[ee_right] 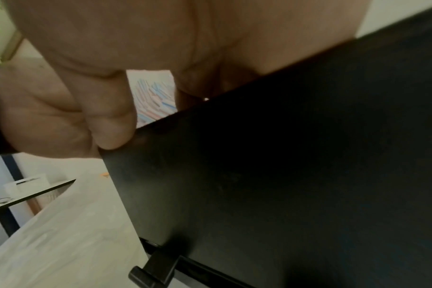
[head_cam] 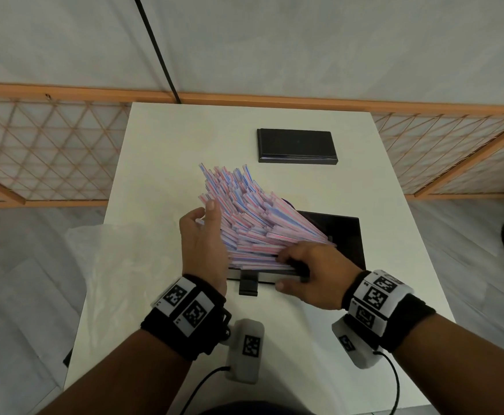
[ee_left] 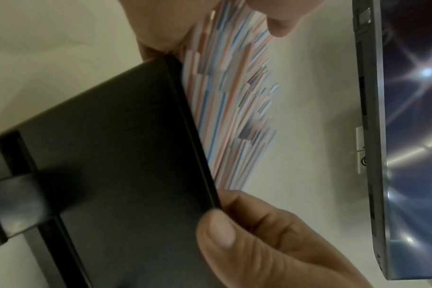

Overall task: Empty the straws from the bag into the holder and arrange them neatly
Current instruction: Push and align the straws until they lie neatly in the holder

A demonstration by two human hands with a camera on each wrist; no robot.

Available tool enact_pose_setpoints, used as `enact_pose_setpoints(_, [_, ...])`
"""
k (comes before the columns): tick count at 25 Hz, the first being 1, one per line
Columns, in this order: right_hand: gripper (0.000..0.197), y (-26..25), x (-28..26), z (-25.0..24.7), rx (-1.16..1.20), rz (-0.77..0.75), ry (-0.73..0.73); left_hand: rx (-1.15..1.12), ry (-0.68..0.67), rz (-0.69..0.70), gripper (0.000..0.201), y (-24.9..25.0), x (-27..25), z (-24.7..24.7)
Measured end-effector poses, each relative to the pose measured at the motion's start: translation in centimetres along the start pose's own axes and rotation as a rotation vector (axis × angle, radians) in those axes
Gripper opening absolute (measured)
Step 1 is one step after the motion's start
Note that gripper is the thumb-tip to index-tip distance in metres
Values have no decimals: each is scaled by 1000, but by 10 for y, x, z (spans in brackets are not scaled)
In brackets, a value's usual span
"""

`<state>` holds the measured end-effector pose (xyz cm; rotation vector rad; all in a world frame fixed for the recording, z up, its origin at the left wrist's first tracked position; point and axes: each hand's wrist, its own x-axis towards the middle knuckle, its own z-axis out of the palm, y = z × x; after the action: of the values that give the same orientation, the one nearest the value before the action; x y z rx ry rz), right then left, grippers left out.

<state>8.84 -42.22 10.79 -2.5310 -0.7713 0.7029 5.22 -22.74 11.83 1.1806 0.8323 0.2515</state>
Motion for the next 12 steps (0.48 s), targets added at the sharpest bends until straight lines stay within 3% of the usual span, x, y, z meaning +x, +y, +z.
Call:
enact_pose_setpoints(2, [43, -4, 3, -4, 4, 9, -49, -30, 19, -14, 43, -1, 1, 2])
enact_pose_setpoints(6, [60, -8, 8, 4, -41, -66, -121, -29, 46, 33, 41, -5, 4, 4])
enact_pose_setpoints(9, [51, -13, 11, 3, -72, -29, -148, -50, 48, 66, 43, -9, 5, 4])
enact_pose_setpoints(11, [48, -17, 12, 3, -117, -10, -164, -32, 32, 99, 34, -11, 5, 5])
enact_pose_setpoints(12, [57, -20, 12, 3, -136, -8, -171, -28, 22, 115, 29, -11, 4, 5])
